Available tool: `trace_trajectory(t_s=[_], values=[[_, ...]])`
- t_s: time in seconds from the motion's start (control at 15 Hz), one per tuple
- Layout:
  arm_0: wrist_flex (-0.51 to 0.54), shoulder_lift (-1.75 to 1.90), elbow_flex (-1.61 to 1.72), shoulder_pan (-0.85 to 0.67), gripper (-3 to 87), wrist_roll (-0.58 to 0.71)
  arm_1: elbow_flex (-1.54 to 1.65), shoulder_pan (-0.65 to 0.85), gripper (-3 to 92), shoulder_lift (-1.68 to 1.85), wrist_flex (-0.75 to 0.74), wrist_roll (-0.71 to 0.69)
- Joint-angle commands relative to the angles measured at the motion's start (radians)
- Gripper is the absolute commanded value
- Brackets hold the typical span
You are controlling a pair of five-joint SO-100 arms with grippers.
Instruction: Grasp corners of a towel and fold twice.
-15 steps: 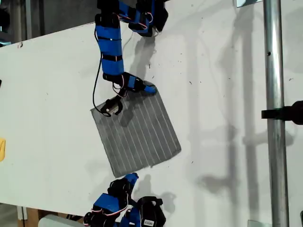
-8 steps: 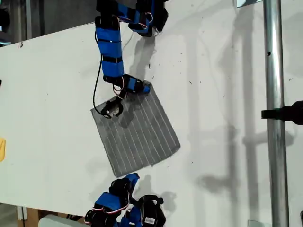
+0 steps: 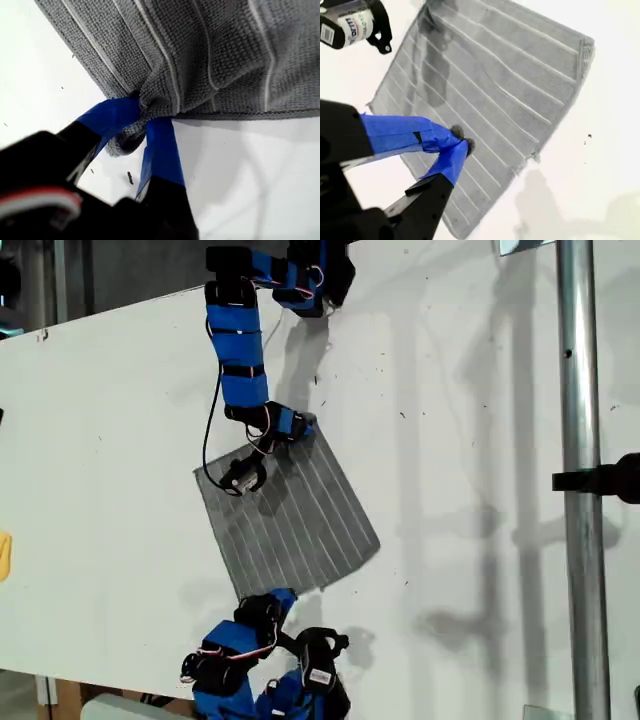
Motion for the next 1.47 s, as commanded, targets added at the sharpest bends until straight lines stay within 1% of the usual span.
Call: trace_trajectory(t_s=[0.0, 0.07, 0.13, 0.2, 0.27, 0.4, 0.53, 0.73, 0.8, 1.0, 1.27, 1.4], values=[[0.026, -0.284, -0.385, 0.037, -2.7, 0.101, -0.008, -0.009, -0.2, -0.005, 0.003, 0.009], [0.026, -0.367, -0.494, 0.049, -2.3, 0.167, -0.006, -0.009, -0.2, -0.005, 0.003, 0.011], [0.015, -0.383, -0.518, 0.051, 9.6, 0.209, -0.003, -0.011, -0.2, -0.006, 0.003, 0.011], [0.014, -0.376, -0.515, 0.054, 28.7, 0.250, -0.003, -0.011, -0.2, -0.006, 0.003, 0.012], [0.017, -0.373, -0.518, 0.063, 33.6, 0.304, -0.003, -0.011, -0.2, -0.006, 0.003, 0.012], [0.021, -0.359, -0.466, 0.072, 34.3, 0.337, -0.005, -0.011, -0.2, -0.008, 0.003, 0.014], [-0.023, -0.431, -0.373, 0.109, 32.5, 0.281, -0.005, -0.011, -0.2, -0.008, 0.003, 0.018], [-0.055, -0.661, -0.373, 0.163, 33.4, 0.144, -0.005, -0.012, -0.2, -0.008, 0.003, 0.021], [-0.084, -0.695, -0.364, 0.179, 33.2, 0.109, -0.005, -0.012, -0.2, -0.008, 0.003, 0.023], [-0.206, -0.675, -0.225, 0.209, 30.7, 0.061, -0.003, -0.012, -0.2, -0.008, 0.005, 0.029], [-0.460, -0.670, 0.020, 0.229, 25.7, -0.002, -0.005, -0.009, -0.2, -0.008, 0.005, 0.038], [-0.488, -0.709, 0.023, 0.206, 23.0, 0.018, -0.006, -0.011, -0.2, -0.008, 0.003, 0.041]])
